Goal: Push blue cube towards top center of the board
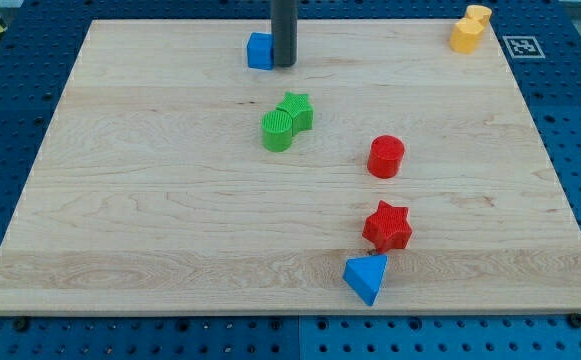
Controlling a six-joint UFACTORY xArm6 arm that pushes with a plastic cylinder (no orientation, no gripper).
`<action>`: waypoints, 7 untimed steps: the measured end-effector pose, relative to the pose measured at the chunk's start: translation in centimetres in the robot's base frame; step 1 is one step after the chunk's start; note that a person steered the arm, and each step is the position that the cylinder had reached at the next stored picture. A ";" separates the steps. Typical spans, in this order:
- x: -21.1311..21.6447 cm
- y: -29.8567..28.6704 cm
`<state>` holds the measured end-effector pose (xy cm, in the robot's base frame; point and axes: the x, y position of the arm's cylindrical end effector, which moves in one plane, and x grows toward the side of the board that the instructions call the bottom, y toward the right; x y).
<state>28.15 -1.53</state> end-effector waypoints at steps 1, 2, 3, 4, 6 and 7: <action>0.8 0.0; 1.8 -0.1; 1.8 -1.4; 1.0 -3.6; 0.6 -3.6; 0.9 -4.6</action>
<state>29.01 -6.10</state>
